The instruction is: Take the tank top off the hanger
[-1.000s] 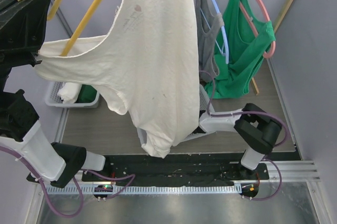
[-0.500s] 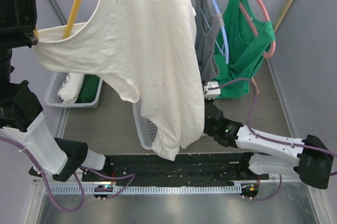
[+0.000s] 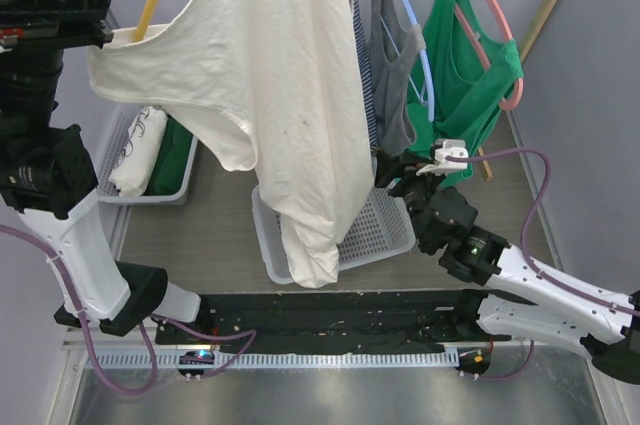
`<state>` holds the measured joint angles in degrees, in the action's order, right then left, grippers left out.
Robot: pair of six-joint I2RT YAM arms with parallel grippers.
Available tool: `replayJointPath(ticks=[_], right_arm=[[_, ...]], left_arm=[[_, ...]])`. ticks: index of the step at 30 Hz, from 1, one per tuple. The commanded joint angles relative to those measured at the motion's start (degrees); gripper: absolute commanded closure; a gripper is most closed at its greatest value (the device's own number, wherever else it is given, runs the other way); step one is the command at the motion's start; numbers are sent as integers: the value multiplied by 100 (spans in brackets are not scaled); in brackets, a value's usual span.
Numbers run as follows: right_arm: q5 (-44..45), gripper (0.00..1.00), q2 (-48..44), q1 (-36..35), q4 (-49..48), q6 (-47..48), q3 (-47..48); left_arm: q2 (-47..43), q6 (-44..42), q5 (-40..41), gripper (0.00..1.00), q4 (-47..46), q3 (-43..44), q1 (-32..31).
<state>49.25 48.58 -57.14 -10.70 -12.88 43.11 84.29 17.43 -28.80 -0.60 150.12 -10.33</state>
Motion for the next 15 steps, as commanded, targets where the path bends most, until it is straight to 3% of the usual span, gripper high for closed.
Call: replayJointPath(ticks=[1,3,5,9,12,15], right_arm=[[15,35,-523,10,-20,181,-110],[-353,36,-848,10,-81,277,-224],[-1275,36,-1025,2,6,400,-242],[-2778,46,-912,-7,665,322,83],[-3983,52,-316,-86,990,356,346],[-4678,50,624,-261,1386,593,636]], left_arm=[[140,-249,234,100,-510,157,31],[201,-336,260,100,-511,219,31],[141,-416,261,100,-502,105,40],[-44,-372,120,100,-485,-299,31],[-53,-275,23,100,-432,-282,31],[-97,-223,6,100,-371,-291,39]])
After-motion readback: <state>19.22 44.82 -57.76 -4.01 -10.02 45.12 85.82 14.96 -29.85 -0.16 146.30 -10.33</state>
